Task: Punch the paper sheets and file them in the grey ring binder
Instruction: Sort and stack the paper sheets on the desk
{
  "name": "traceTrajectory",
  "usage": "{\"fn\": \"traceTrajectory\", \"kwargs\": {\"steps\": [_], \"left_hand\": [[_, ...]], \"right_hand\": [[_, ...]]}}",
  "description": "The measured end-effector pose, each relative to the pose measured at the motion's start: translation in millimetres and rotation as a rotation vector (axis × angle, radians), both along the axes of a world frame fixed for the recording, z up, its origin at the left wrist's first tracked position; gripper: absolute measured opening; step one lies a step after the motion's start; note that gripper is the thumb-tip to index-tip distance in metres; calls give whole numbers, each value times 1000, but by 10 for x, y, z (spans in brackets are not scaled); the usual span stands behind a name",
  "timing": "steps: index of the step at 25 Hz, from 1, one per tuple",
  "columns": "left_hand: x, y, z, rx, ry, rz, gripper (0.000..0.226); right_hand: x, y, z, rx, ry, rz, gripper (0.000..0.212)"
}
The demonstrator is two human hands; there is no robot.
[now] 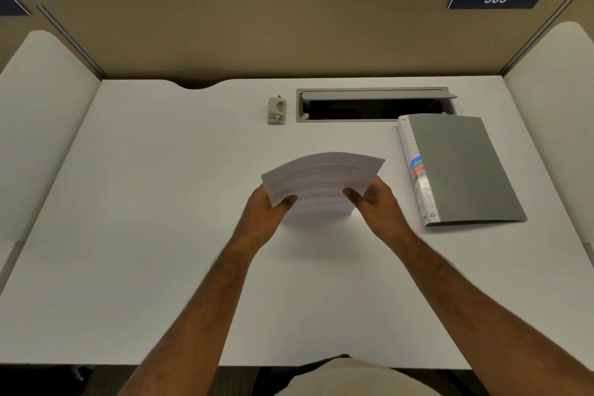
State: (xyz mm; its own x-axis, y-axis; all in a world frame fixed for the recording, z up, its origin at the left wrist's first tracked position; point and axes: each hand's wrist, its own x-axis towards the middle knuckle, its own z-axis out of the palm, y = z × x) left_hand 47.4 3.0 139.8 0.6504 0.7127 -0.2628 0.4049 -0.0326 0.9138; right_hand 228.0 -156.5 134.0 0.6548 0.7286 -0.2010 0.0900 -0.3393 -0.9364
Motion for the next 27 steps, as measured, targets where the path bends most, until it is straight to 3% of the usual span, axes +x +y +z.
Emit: {"fn": "traceTrajectory", "kwargs": {"steps": [11,27], "left_hand": [[12,57,54,15,-31,3,27],[110,103,-385,-28,68,31,33]], "right_hand": [[5,8,39,50,-21,-15,30],[109,91,-342,-12,-15,5,34]]}}
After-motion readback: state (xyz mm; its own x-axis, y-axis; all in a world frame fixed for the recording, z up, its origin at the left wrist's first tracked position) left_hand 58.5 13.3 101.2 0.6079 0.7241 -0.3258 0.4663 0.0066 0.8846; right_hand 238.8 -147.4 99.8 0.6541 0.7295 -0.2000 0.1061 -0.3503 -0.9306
